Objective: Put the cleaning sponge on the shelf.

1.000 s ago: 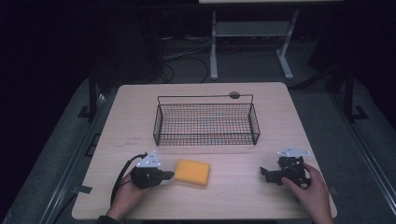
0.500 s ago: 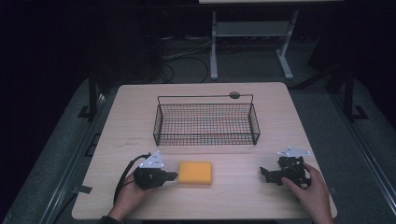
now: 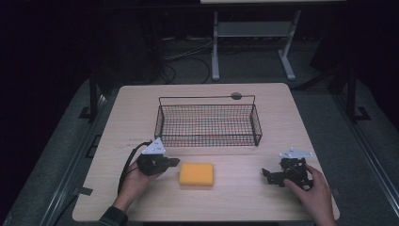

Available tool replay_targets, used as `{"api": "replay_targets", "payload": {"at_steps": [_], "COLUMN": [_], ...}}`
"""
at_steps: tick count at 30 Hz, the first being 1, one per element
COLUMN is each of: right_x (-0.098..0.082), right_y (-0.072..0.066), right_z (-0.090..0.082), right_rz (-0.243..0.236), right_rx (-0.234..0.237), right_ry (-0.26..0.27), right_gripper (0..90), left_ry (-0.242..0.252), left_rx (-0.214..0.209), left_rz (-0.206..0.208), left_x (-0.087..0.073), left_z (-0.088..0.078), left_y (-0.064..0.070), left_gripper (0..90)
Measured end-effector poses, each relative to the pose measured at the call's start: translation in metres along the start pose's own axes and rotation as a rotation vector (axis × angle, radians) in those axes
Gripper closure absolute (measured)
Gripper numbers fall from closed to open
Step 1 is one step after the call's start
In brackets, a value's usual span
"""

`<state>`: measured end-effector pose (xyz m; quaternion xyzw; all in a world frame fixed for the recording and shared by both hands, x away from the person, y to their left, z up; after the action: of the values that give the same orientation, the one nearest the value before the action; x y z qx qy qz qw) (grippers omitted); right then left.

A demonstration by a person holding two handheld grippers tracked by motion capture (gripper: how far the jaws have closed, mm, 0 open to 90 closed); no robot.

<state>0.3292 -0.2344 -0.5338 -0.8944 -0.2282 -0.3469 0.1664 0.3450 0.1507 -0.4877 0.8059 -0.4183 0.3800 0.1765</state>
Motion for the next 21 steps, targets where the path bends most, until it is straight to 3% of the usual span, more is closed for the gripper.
{"api": "replay_targets", "payload": {"at_steps": [7, 21], "right_x": [0.000, 0.000], "right_y": [0.000, 0.000], "right_z": [0.000, 0.000], "right_rz": [0.000, 0.000], "right_rx": [0.000, 0.000], "right_ry": [0.000, 0.000], "right_gripper": [0.0, 0.0], "left_ry": [0.001, -0.013], "left_rx": [0.004, -0.033], "left_rz": [0.009, 0.015], "left_x": [0.008, 0.009], "left_z": [0.014, 0.023], "left_y": [-0.006, 0.001], "left_gripper": [89.7, 89.6]}}
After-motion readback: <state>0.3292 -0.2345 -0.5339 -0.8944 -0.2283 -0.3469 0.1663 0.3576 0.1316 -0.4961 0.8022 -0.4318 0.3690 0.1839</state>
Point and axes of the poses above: each handheld gripper's, and its own axes: z roughly forward along the jaws, x roughly out of its top, y roughly to its right, the point moved 7 cm from there along z, roughly forward along the jaws, and after that the axes turned 9 degrees about x, right-handed, at the moved point
